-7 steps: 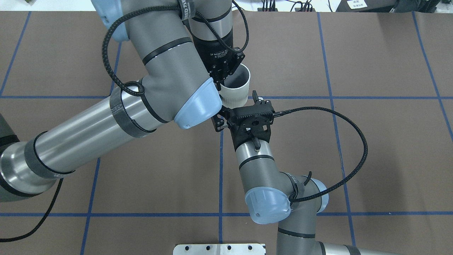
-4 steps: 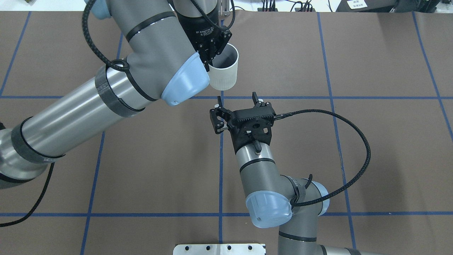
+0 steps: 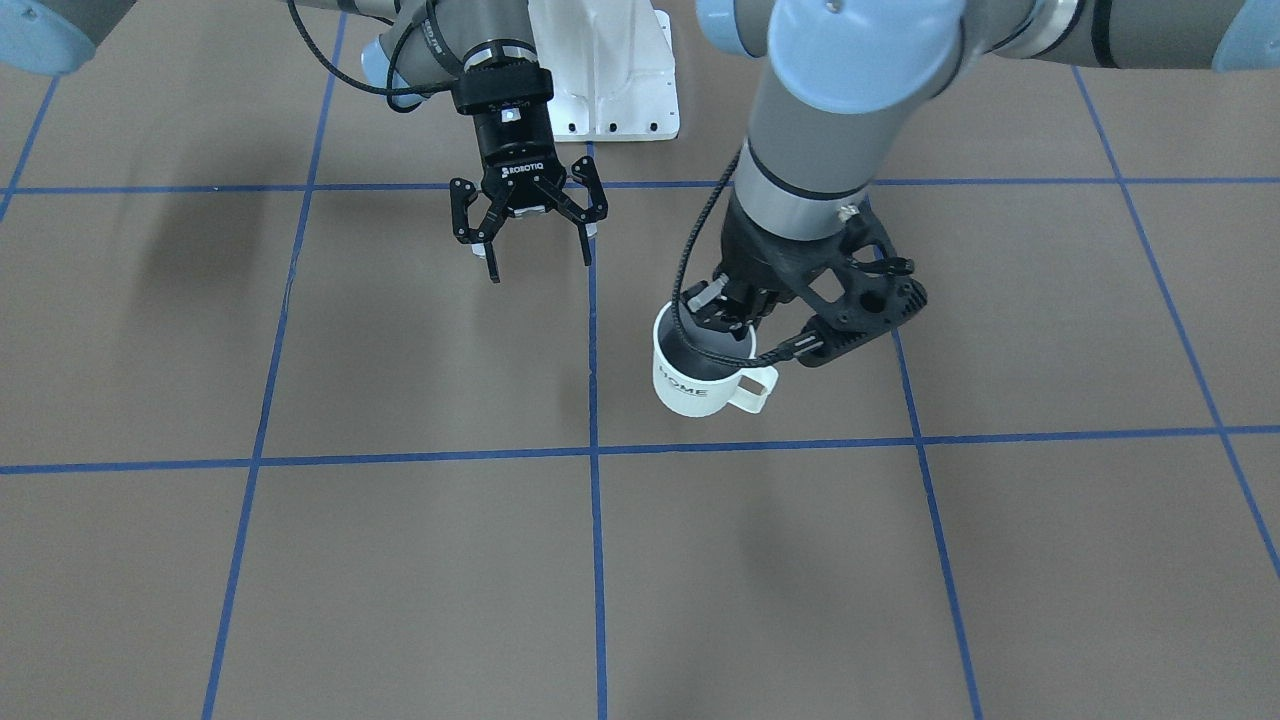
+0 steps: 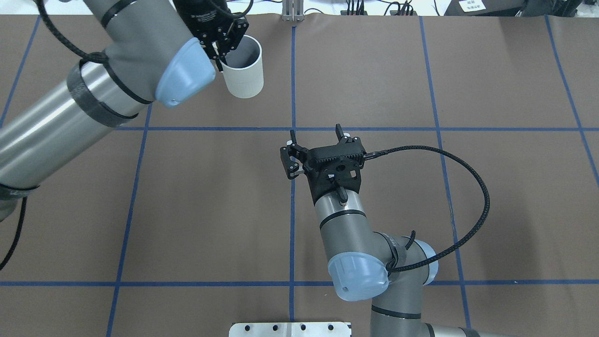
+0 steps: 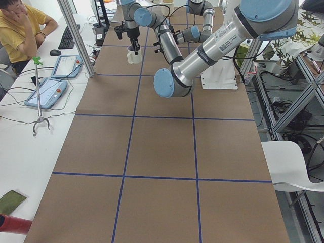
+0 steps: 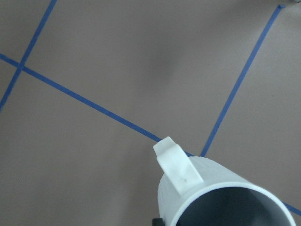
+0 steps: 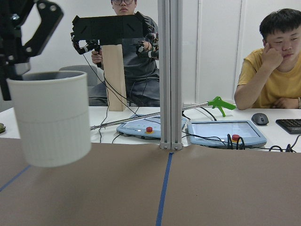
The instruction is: Left arm hands cup to right arm to dump lemon
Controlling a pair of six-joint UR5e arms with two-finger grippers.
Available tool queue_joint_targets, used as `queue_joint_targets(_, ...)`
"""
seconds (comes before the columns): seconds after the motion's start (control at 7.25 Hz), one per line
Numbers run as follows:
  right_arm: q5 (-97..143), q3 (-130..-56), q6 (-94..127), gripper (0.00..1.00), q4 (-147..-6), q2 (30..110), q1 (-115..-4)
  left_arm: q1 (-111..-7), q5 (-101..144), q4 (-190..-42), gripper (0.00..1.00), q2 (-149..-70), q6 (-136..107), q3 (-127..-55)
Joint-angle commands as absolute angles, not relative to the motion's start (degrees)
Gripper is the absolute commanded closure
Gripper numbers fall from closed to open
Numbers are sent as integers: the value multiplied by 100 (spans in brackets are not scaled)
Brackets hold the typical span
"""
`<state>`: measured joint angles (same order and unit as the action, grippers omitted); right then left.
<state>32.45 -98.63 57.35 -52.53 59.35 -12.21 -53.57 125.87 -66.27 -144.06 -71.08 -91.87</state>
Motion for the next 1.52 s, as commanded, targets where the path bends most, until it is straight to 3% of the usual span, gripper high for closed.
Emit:
queue_joint_targets(0.0,3600,-9844,5739,0,-5273,5941,-1501,-5738,12709,-6671,100,-13391,-5964,-9718)
queue_joint_targets(0.41,4732,-9844,5739,0,-5291,6186,-2107,-6125,12718,-7185,100,-11469,-4356,-10649)
queue_joint_targets(0.69,5071,-9826,5739,0,-5317,6258,-2363,-6310,12981,-8868,100,-9939,-3729,-10670)
queue_joint_targets(0.97,6006,-9826,5739,0,-5335,6345,-2792,-6555,12990,-9237,100,-9249,-3037,-10617)
queue_joint_targets(1.38,7844,-9800,5338,0,-5353,6670,-3803,-6539,12973,-9830,100,-9079,-3041,-10199)
